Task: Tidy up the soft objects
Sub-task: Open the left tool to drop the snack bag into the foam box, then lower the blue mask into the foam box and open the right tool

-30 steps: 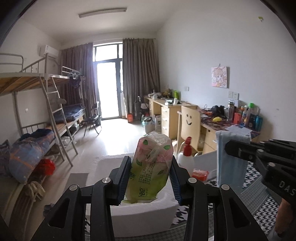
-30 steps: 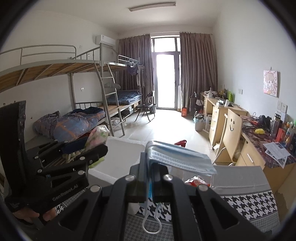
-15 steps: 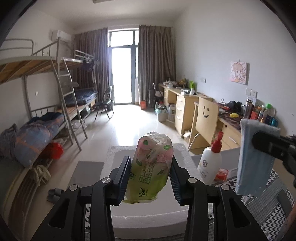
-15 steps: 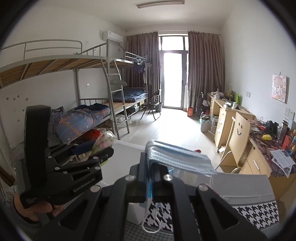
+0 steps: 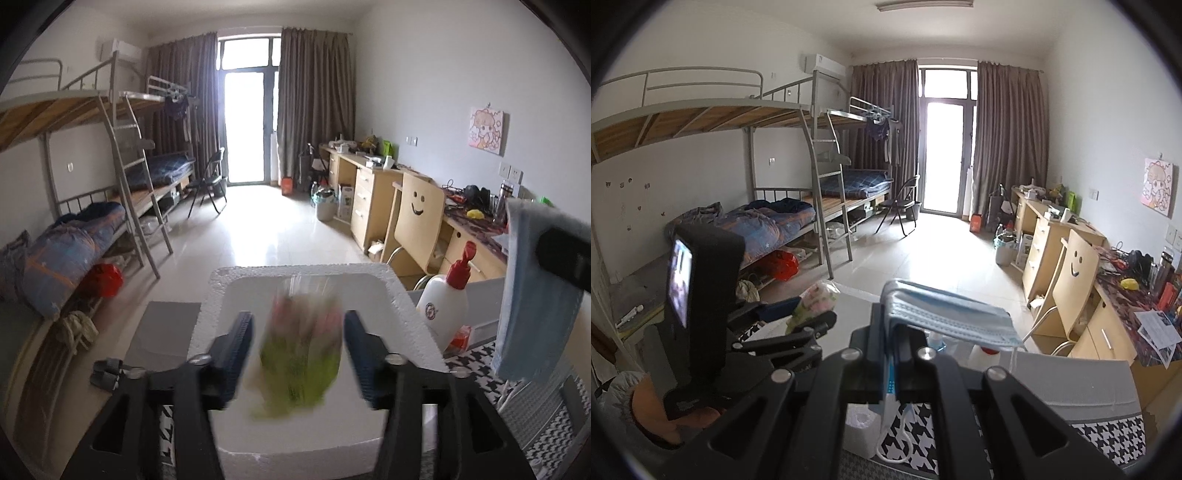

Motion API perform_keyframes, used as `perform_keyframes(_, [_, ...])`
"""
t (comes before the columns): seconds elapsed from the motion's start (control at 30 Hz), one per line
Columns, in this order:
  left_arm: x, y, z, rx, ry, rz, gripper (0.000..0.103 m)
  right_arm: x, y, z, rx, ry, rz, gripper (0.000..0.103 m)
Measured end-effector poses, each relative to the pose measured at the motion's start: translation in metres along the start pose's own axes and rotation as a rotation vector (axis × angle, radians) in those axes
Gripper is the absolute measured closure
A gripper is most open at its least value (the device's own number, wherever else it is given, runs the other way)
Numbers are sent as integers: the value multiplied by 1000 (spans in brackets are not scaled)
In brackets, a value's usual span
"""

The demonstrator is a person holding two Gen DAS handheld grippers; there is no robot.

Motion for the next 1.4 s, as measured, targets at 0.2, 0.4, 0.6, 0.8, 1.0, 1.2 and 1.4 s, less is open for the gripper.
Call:
perform_keyframes(0.2, [22,2,12,16,44,-81,3,-8,4,-1,-6,0,10,97])
perform_keyframes(0.4, [31,2,23,35,67,-86,2,-15,9,7,-1,19,14,97])
perform_keyframes(0.6, [38,-3,36,70,99,-90,2,-21,13,17,13,50,27,97])
perform_keyframes(0.8, [41,-7,50,106,112,-87,2,-29,18,27,30,76,39,97])
perform_keyframes(1.0, [50,-11,52,113,121,-105,2,-41,12,36,46,106,76,97])
perform_keyframes(1.2, [49,-14,56,115,137,-103,2,-57,8,39,40,119,125,97])
perform_keyframes(1.4, [50,-18,59,100,149,-99,2,-78,1,41,43,117,190,97])
Point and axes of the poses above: each gripper's, at about its wrist camera, not at the fingertips, and x roughly against the way its jaws point, z to its left, y to its top, the point moved 3 cm from there along -x, roughly the way its jaws point, and after that the axes turned 2 degrees about -y, right-handed, at the moved point
